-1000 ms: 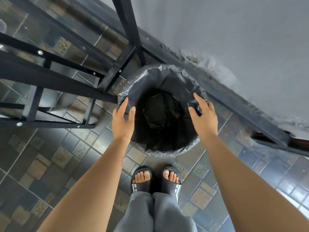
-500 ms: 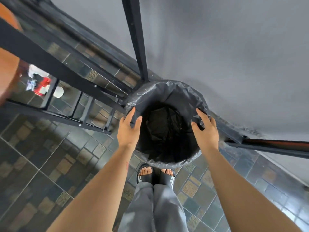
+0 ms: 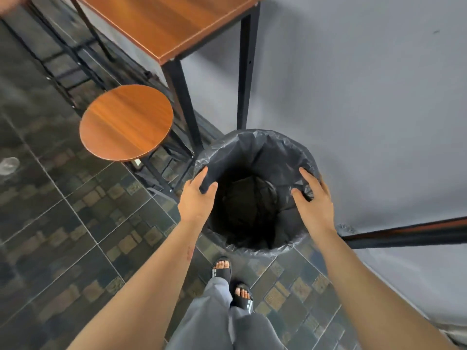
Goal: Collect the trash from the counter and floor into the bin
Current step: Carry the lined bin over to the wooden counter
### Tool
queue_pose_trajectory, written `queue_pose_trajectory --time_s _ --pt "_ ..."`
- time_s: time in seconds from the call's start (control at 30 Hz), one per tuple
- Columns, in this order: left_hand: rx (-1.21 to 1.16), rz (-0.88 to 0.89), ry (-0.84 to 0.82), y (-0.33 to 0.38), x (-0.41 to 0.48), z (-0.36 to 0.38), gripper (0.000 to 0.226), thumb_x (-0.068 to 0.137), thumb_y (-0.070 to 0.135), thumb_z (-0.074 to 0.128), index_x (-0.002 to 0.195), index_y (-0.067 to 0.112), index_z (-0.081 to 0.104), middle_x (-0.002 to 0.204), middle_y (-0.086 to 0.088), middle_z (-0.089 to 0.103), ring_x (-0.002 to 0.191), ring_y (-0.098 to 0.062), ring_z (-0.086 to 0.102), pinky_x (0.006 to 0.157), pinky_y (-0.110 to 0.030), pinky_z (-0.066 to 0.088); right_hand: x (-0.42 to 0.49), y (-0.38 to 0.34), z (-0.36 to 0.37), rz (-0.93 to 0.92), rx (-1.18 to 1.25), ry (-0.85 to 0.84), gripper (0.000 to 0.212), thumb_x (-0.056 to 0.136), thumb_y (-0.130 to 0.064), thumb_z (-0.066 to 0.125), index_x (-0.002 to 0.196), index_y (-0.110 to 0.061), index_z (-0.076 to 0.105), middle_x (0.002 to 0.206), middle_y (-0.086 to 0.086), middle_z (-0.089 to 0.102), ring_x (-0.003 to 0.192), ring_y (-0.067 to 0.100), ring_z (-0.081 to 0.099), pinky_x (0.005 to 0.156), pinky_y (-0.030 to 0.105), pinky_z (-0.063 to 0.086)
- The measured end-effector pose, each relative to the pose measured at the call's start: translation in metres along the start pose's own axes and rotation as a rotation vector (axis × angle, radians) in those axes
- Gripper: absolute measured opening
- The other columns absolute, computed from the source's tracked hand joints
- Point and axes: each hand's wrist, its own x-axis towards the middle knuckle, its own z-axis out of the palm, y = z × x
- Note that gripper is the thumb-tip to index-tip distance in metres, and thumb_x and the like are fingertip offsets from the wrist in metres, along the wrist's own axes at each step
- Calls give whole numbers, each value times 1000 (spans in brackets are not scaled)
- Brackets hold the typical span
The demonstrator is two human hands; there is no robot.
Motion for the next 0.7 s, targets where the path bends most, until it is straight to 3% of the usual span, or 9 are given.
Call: queue_pose_trajectory --time_s 0.37,0.57,0.7 --pt "-182 14 207 -29 -85 -112 57 98 29 61 150 37 40 147 -4 45 131 -23 48 101 -36 43 -58 -80 20 -231 104 -172 45 93 -17 61 131 -41 56 156 -8 30 145 2 19 102 15 21" --pt "-287 77 326 -72 -103 -186 60 95 20 65 148 37 44 135 4 49 124 -10 45 101 -25 35 -90 -126 78 -299 120 -282 44 91 -23 64 129 -43 57 153 -10 34 143 6 24 109 24 24" --pt "-443 103 407 -104 -98 -243 55 97 10 62 144 35 50 137 14 49 128 -5 43 111 -28 34 -110 -166 130 -328 141 -340 45 90 -24 64 130 -43 56 151 -12 37 142 8 29 113 32 28"
